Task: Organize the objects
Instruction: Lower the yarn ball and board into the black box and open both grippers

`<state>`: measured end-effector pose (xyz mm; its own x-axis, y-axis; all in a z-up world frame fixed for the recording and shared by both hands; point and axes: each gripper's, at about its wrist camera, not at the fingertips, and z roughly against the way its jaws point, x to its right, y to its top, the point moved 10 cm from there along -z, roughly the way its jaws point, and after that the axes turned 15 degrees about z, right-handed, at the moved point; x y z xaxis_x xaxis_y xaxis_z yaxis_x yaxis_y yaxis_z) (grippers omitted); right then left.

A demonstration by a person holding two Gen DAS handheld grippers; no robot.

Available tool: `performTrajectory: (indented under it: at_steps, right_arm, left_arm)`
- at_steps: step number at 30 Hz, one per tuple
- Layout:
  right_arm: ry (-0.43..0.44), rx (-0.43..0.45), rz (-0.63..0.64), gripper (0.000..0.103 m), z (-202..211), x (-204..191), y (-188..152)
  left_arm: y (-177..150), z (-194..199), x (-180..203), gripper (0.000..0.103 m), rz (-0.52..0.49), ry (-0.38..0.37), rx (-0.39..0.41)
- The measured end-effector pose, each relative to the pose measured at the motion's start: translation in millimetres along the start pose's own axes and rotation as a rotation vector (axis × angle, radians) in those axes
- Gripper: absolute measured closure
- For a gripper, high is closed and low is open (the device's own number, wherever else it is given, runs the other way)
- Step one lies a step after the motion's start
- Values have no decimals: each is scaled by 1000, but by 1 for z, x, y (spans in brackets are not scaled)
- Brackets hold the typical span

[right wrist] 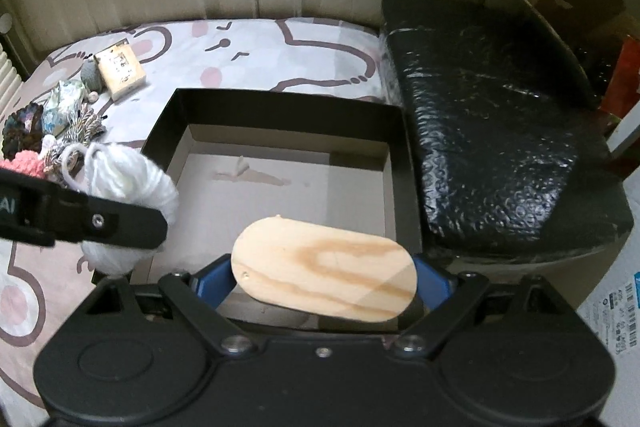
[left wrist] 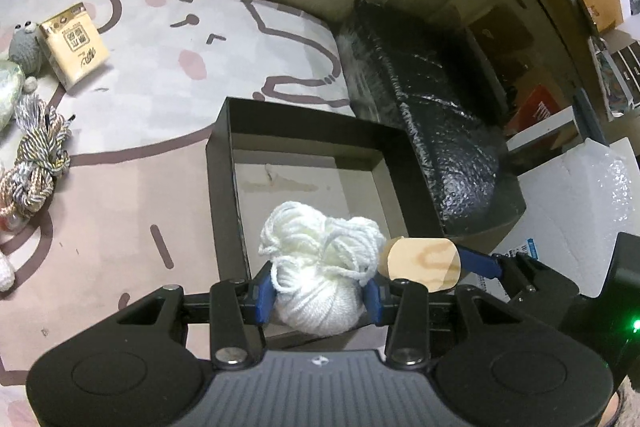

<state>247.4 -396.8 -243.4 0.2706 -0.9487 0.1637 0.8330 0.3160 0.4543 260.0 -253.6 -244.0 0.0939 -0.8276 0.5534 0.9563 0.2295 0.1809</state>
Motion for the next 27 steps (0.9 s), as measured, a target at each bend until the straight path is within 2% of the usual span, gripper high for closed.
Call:
performTrajectory:
  at_steps: [3, 8, 12, 16, 22, 27]
  right_arm:
    - [3, -3, 17, 10, -2, -2, 1]
    - [8, -4, 38, 10, -6, -3, 1]
    - [9, -10, 36, 10, -10, -2, 0]
    - [12, -21, 34, 10, -15, -3, -2]
    - [13, -43, 47, 10, -21, -6, -6]
    - [18, -39, 22, 3, -16, -6, -7]
  left_arm:
    - [0, -4, -2, 49, 4, 17, -10]
    - [0, -1, 0, 42, -9, 12, -13]
    - [5, 8, 3, 29, -27, 29, 22]
    - [13, 15, -2, 29, -36, 63, 60]
    - [12, 11, -15, 28, -33, 110, 41]
    - [6, 8, -17, 26, -58, 138, 24]
